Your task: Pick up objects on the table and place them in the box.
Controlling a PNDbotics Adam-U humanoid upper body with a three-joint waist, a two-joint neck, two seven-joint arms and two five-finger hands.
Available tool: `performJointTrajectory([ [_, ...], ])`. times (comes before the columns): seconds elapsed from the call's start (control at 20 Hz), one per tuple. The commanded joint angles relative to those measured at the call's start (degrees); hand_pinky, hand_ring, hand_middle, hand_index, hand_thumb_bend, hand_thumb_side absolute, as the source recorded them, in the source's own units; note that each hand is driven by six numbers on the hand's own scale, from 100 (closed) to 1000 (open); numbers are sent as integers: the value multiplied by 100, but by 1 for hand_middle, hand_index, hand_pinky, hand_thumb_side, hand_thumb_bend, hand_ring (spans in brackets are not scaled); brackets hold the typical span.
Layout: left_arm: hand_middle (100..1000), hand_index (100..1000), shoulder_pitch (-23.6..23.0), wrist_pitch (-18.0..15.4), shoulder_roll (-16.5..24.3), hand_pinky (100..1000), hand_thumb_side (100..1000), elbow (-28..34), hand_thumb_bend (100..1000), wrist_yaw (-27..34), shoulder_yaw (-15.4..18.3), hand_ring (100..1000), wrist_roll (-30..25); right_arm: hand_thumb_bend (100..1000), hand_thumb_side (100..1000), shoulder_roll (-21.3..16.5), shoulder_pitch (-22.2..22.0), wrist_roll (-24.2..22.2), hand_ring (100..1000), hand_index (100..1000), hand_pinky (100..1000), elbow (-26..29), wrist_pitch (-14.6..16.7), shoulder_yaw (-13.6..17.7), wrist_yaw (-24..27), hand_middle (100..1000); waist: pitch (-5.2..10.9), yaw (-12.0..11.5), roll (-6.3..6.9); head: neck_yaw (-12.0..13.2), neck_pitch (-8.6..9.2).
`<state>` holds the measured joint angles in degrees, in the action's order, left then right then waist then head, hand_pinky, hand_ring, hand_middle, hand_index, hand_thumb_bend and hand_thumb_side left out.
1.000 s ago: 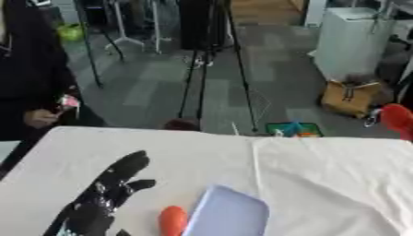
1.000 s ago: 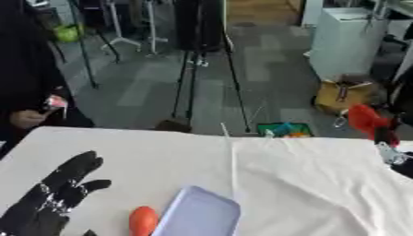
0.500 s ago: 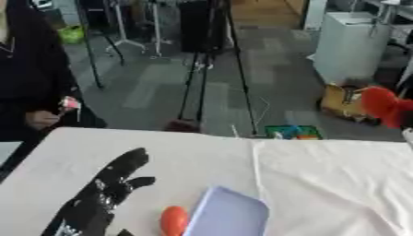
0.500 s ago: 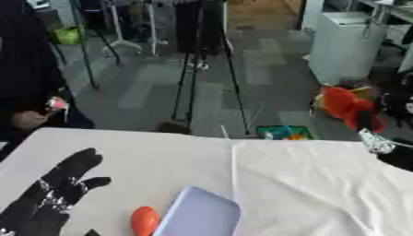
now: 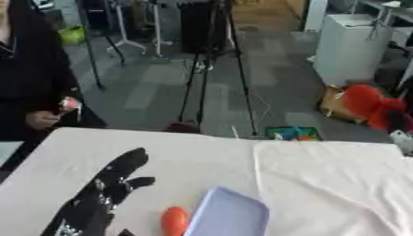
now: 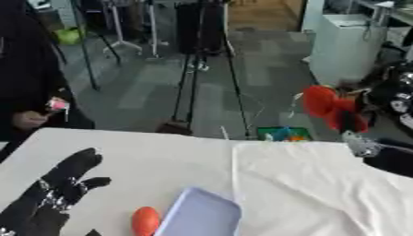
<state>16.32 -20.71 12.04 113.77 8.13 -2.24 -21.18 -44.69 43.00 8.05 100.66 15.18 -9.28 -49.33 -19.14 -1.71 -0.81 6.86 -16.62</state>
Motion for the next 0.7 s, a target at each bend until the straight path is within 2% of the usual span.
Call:
performJointTrajectory([
  [0.05, 959, 924, 15, 5, 110, 876, 1000, 82, 140, 19, 37, 1000, 17, 100, 492, 30, 120, -142, 670, 506, 767, 318, 17, 1, 148, 112, 134, -7, -4, 9, -28],
  [0.5, 959, 924, 4, -5, 105, 875, 1000, 82, 140, -22, 44, 1000, 52, 100, 494, 298, 105, -457, 661, 503, 762, 819, 93, -123, 233, 121, 100, -34, -13, 18, -25],
  [0.7, 959, 924, -1, -14, 106, 875, 1000, 82, 139, -41, 45, 1000, 58, 100, 498, 330, 85, -466, 657, 502, 762, 905, 125, -153, 107, 125, 78, -42, -10, 22, -29],
])
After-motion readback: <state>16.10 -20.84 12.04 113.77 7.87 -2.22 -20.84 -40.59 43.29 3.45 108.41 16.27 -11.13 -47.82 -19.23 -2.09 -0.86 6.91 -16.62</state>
